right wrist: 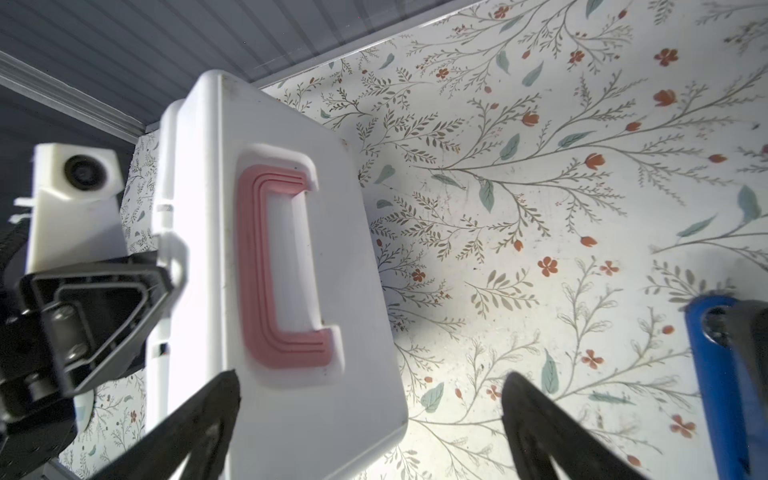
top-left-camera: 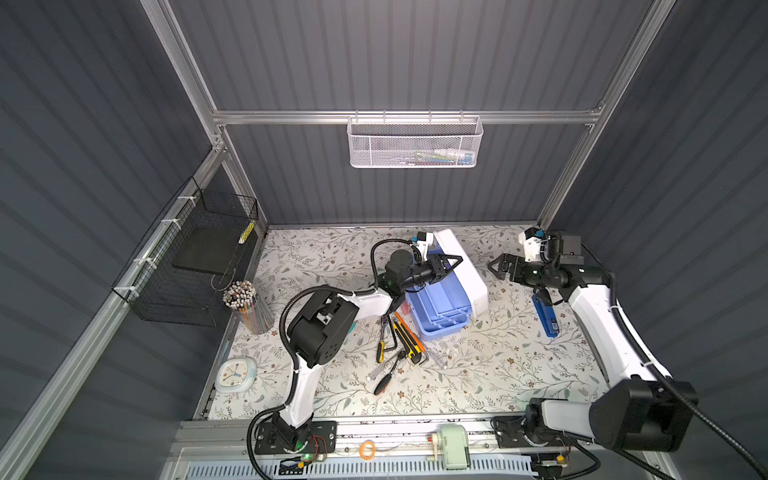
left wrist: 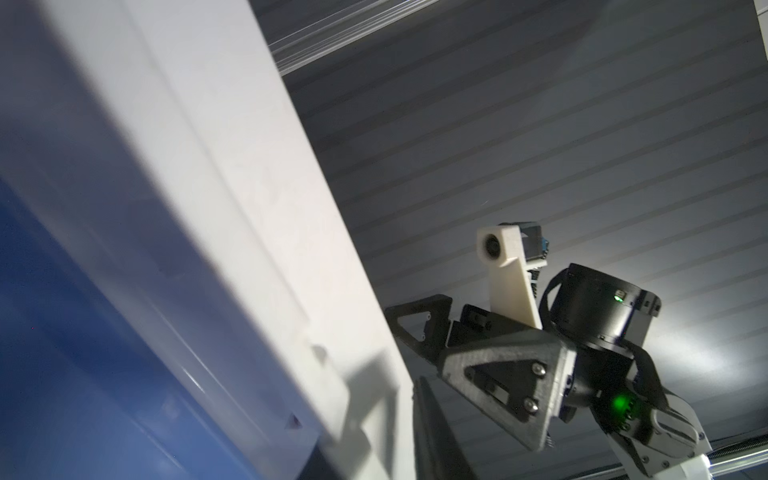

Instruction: Pack the tool kit

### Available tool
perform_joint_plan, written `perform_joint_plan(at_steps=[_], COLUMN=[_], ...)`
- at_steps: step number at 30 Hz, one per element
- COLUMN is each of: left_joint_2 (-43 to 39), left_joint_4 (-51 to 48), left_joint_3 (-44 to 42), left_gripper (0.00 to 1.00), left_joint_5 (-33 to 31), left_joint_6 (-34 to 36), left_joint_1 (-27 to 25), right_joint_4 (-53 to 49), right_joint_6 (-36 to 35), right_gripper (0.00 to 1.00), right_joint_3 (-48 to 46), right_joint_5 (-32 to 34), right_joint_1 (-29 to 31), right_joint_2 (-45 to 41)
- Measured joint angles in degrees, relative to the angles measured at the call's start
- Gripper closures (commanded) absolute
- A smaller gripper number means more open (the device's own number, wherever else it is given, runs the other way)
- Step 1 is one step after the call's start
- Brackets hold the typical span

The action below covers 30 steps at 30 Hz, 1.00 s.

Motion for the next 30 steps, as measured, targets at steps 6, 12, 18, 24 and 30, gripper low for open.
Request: perform_joint_plan(at_steps=[6,12,18,24,30], left_joint_2=[1.44,1.62,1.75,2.62,2.62], left_joint_4=[-0.26,-0.85,-1.33,-1.99,-1.92], left_joint_3=[2.16,2.69,3.26,5.27,5.31], left_gripper=[0.75,0.74,0.73,0.73,0.63], left_joint_5=[0.72,0.87,1.11,1.73,1.95], left_joint_6=[-0.02,0.04,0.04,0.04,0.04], left_joint_1=[-0.09,-0.26,-0.26,-0.26,-0.26], right_joint_4=[-4.11,-7.89,-9.88,-10.51,-10.67], right_joint_6=[-1.9,-3.34,-3.96,-4.61,-5.31], right_gripper=[0.02,0.03,0.04,0.07,0.13], right_joint_3=[0.11,0.55,1.9,4.87,5.88], right_joint_5=[0.9,4.33,8.79,12.92,15.47], right_joint_1=[3.48,10.99,15.39,17.94,18.14], right_joint_2=[-4.44,-3.37,-0.98,3.91,6.71])
